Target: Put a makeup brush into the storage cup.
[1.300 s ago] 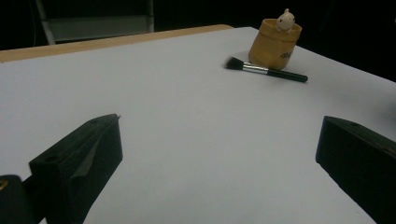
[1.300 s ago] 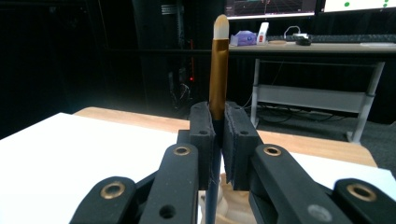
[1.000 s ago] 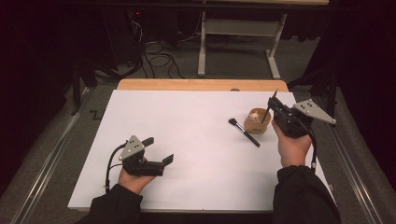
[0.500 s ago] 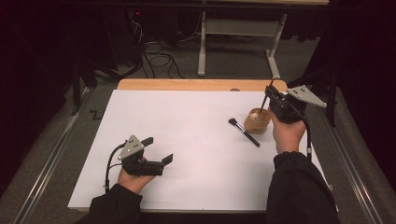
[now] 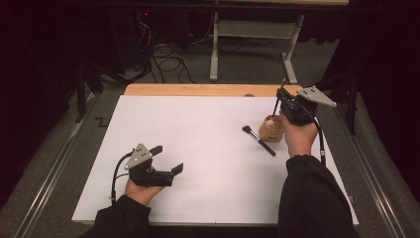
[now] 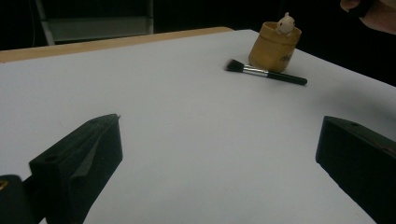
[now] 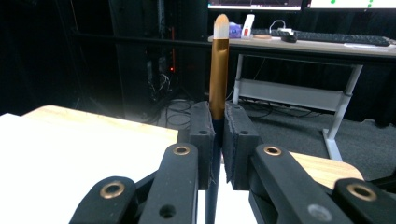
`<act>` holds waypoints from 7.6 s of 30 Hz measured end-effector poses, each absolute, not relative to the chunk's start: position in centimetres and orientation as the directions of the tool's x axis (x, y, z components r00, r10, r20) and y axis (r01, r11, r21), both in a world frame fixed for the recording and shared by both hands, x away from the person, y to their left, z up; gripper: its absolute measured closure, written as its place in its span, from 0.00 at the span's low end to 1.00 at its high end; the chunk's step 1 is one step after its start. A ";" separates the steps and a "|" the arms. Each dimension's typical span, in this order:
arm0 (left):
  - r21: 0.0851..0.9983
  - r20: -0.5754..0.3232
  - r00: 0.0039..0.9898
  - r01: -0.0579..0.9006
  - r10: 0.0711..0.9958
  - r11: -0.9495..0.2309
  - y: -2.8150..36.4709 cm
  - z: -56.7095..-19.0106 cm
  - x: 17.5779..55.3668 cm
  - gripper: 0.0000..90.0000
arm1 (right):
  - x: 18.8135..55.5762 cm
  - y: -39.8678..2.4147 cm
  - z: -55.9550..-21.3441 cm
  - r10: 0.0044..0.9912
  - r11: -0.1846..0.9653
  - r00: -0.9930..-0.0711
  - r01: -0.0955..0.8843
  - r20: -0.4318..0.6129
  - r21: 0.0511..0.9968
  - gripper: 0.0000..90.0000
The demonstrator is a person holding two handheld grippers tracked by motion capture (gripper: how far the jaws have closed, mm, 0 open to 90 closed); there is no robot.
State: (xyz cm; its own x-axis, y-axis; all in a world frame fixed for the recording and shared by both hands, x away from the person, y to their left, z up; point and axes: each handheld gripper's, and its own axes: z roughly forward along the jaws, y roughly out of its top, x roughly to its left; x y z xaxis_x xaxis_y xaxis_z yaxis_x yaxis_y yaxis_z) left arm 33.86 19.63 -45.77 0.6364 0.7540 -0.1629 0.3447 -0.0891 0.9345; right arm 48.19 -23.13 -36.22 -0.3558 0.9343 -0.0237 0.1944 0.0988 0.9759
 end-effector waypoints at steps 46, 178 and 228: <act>0.936 -0.162 0.634 0.342 0.756 -0.087 19.9 -45.7 33.8 0.01 | 48.8 -22.4 -40.2 0.933 0.144 -0.359 0.306 -0.026 0.941 0.69; 0.930 -0.106 0.631 0.337 0.769 -0.148 21.7 -45.9 33.0 0.00 | 36.9 -25.4 -46.2 0.866 0.394 -0.495 0.582 -0.075 0.712 0.06; 0.928 -0.120 0.651 0.341 0.749 -0.148 22.2 -45.9 33.0 0.00 | 41.9 -22.3 -41.0 0.738 0.648 -0.675 0.700 -0.019 0.300 0.27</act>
